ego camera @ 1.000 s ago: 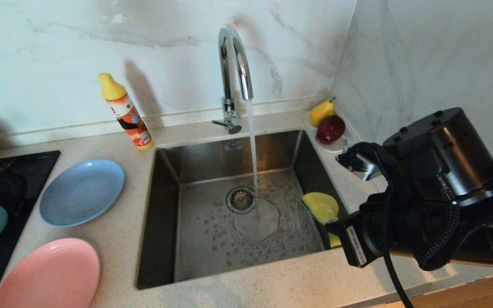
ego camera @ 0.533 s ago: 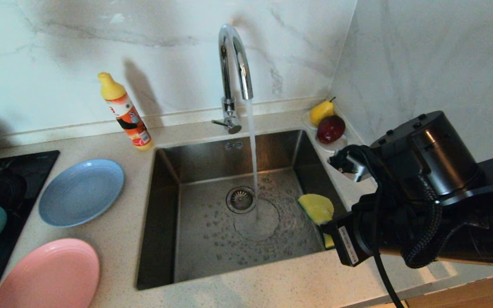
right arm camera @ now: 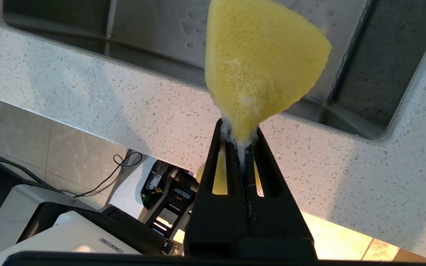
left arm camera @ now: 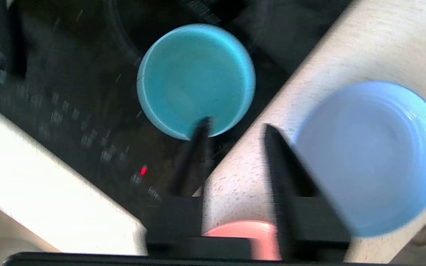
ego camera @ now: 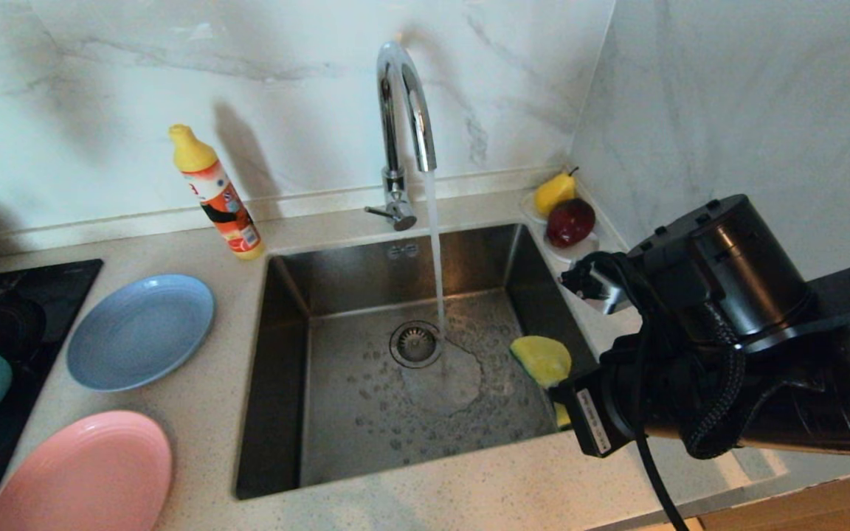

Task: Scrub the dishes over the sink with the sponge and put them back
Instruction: Pick up a bowl and the sponge

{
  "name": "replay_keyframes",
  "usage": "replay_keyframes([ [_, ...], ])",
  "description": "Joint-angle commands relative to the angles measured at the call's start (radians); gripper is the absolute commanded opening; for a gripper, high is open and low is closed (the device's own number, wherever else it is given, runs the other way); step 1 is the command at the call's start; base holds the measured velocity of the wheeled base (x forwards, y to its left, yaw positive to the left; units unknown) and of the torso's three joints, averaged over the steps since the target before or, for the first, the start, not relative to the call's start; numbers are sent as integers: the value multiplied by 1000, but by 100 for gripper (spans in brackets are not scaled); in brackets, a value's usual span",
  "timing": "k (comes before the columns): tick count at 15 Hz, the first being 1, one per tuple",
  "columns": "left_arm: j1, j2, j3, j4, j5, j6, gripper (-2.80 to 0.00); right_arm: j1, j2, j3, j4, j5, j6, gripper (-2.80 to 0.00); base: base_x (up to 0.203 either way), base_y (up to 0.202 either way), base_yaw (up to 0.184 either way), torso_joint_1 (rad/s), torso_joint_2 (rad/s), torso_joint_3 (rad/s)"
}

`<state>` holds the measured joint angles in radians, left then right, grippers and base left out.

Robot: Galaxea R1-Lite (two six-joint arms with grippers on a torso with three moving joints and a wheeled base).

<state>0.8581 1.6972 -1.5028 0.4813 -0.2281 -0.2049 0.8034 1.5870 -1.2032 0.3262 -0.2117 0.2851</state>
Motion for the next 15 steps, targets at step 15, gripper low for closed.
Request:
replay_keyframes([
  [15,237,244,64,22,-60,-77,0,-16,27,1,-6,0,3,-280,0,0,0,0,0,0],
])
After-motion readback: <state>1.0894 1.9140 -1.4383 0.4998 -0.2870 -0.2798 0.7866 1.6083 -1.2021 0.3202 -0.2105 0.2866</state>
